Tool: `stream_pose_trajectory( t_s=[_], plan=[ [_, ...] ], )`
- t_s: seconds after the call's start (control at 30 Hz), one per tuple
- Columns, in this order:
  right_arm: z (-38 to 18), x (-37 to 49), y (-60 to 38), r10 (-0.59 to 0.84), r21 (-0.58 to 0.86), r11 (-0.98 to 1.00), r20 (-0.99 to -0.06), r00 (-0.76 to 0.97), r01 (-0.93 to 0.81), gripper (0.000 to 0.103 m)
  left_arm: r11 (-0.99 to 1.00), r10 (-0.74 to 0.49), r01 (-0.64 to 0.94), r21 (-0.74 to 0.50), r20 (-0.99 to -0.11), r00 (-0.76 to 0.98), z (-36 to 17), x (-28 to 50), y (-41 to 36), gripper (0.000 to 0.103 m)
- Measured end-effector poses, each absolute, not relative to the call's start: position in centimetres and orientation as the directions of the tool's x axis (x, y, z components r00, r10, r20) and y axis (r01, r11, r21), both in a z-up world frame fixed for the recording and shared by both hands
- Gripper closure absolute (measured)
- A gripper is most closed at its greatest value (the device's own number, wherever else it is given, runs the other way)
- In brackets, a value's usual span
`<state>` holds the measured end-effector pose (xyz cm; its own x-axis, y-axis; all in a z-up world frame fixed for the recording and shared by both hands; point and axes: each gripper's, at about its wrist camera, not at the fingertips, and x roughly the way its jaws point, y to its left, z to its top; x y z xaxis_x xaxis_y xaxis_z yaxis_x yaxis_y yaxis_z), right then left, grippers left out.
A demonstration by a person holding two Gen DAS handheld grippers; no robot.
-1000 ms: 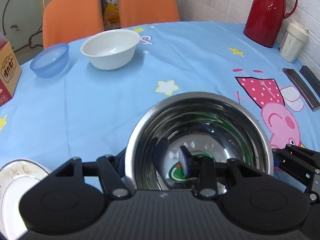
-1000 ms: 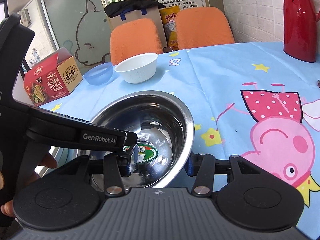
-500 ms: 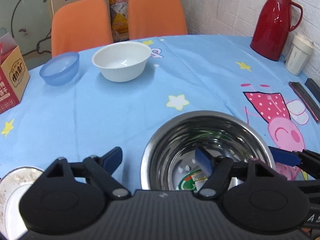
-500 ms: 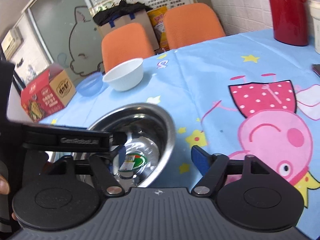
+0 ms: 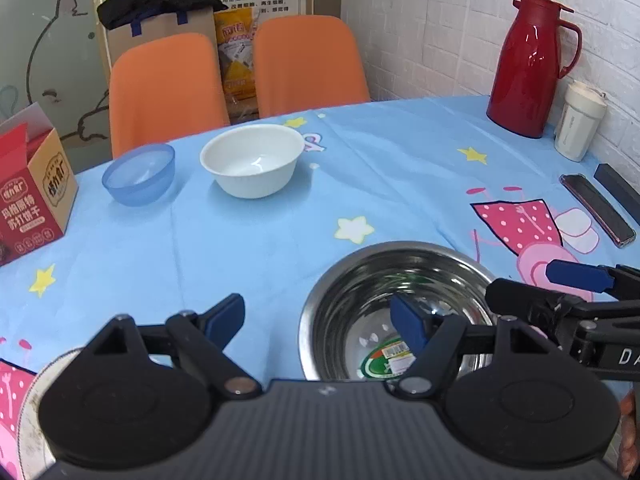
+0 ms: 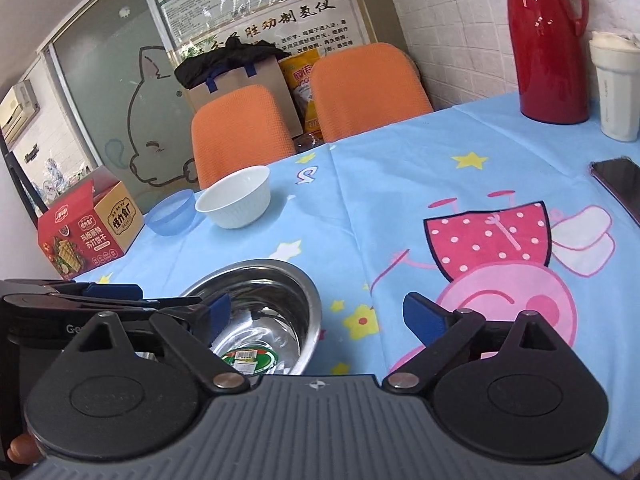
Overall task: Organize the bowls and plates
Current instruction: 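Carry the steel bowl onto the plate stack and open both grippers, then move both grippers to the white ceramic bowl and close on its rim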
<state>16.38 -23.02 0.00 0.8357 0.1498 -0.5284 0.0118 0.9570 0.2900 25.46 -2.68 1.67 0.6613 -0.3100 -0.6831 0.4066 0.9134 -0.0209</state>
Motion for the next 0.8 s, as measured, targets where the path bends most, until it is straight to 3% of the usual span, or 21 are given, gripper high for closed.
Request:
stream_pose_trajectory(
  t_s=[0.4,0.57,0.8],
  plan=[
    [3.3,24.5,-21.2,0.226,0.141,0.974,-0.522,0.822,-0.179,0.000,0.938,-0.283,0.343,-0.043,-0.667,0.690,3.4,32.1,1.4,0.030],
    [3.7,29.6,-20.9,0.256,0.103,0.966,-0.548,0.797,-0.239,0.000,0.953,-0.275,0.293,-0.083,-0.648,0.710,4.8,38.3,2.8,0.030],
    [2.2,34.4,-20.1,0.322,0.099,0.936,-0.622,0.714,-0.337,0.000,0.931,-0.337,0.339,-0.133,-0.667,0.664,4.9,47.2,1.5,0.030]
  ],
)
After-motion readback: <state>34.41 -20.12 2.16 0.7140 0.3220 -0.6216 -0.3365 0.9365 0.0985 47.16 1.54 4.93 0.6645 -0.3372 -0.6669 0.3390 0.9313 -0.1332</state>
